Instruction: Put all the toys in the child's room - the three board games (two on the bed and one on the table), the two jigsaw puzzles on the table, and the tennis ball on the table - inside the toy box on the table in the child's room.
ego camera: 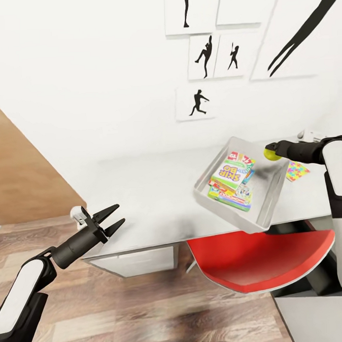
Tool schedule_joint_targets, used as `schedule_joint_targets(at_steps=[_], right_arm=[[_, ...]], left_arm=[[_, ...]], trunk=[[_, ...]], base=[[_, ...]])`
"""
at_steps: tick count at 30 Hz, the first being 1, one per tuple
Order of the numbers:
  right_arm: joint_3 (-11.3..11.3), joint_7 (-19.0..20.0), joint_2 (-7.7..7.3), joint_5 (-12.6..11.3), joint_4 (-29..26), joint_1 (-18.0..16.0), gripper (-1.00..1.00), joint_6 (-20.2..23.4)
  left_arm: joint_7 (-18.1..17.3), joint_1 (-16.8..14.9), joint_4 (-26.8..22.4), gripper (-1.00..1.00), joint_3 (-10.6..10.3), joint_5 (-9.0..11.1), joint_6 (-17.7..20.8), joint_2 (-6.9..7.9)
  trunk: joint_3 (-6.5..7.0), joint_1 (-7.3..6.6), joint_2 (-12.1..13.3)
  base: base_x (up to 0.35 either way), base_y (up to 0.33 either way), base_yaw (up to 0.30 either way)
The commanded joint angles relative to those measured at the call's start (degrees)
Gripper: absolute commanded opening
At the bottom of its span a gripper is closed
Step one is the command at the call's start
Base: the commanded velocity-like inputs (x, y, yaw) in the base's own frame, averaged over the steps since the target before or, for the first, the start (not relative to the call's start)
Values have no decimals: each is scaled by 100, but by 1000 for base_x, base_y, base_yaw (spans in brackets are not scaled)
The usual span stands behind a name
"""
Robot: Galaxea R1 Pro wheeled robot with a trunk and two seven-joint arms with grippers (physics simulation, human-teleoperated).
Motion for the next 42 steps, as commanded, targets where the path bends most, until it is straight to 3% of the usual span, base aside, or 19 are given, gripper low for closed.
schedule_joint_targets(at_steps=[1,14,24,42], right_arm=[[-1,-54,-1,-73,-3,-5,-100,14],[-5,-80,-12,46,-3,98,-100,14],[-12,-42,-58,377,35,326,-100,-12],[22,-14,3,469,134,419,-100,-60]], left_arm=[[-25,-4,0,100,6,-20,24,0],[-23,-4,0,100,-2,-21,14,-1],[-22,-4,0,100,-3,-22,13,3],[-23,-4,0,100,-3,-21,17,3]], trunk=[[-8,5,-9],[-8,5,-9],[-8,5,-9],[-52,5,-9]], base=[[169,-79,-1],[53,-25,0],[6,-3,0],[0,0,0]])
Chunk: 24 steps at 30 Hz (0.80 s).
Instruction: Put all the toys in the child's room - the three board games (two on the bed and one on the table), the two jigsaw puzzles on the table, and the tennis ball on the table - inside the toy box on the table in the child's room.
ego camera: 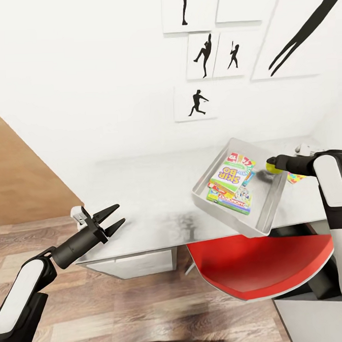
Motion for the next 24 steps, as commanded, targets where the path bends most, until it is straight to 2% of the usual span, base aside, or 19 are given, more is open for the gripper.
schedule_joint_targets(at_steps=[1,15,24], right_arm=[[3,-54,1,-71,14,-4,-100,10],[193,-73,21,-65,104,-7,-100,-8],[241,-78,25,-60,114,-10,-100,-141]], left_arm=[[-26,-4,1,100,6,-19,25,0],[-32,-4,0,100,6,-16,29,0],[-35,-4,-1,100,6,-12,29,-5]], trunk=[[-16,3,-10],[-140,3,-10],[-223,3,-10]], base=[[0,0,0],[0,0,0],[0,0,0]])
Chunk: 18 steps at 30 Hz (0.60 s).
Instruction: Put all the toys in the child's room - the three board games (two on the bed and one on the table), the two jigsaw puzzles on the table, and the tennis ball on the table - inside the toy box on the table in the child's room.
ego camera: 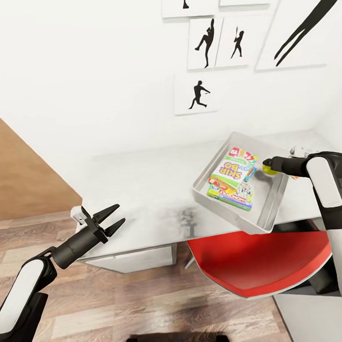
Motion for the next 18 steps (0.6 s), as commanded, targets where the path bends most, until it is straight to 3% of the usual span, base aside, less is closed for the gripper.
schedule_joint_targets(at_steps=[1,18], right_arm=[[10,-56,-3,-68,-3,-5,-100,-4],[58,-65,16,-66,164,-183,-100,-53]], left_arm=[[-27,-4,1,100,6,-19,24,-1],[-45,-4,-5,100,6,-18,24,-3]], trunk=[[-18,3,-10],[-175,3,-10]], base=[[0,0,0],[0,0,0]])
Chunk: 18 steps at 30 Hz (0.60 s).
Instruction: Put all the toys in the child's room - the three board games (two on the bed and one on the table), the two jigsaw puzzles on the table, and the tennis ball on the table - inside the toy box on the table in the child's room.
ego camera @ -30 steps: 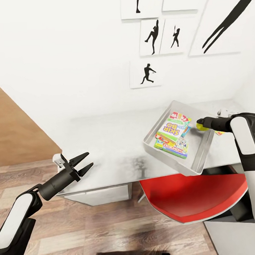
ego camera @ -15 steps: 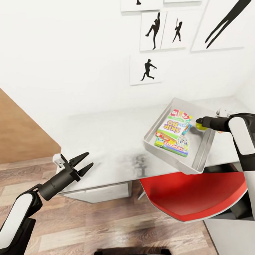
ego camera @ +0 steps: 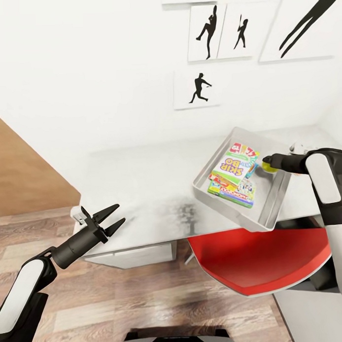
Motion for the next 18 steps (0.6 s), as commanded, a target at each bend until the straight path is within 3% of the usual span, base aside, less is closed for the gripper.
schedule_joint_targets(at_steps=[1,18], right_arm=[[17,-57,2,-64,24,-23,-100,5],[64,-59,86,-14,161,-87,-100,-7]], left_arm=[[-29,-4,0,100,6,-20,24,2],[-47,-4,0,100,6,-19,24,1]], trunk=[[-18,3,-10],[-175,3,-10]], base=[[0,0,0],[0,0,0]])
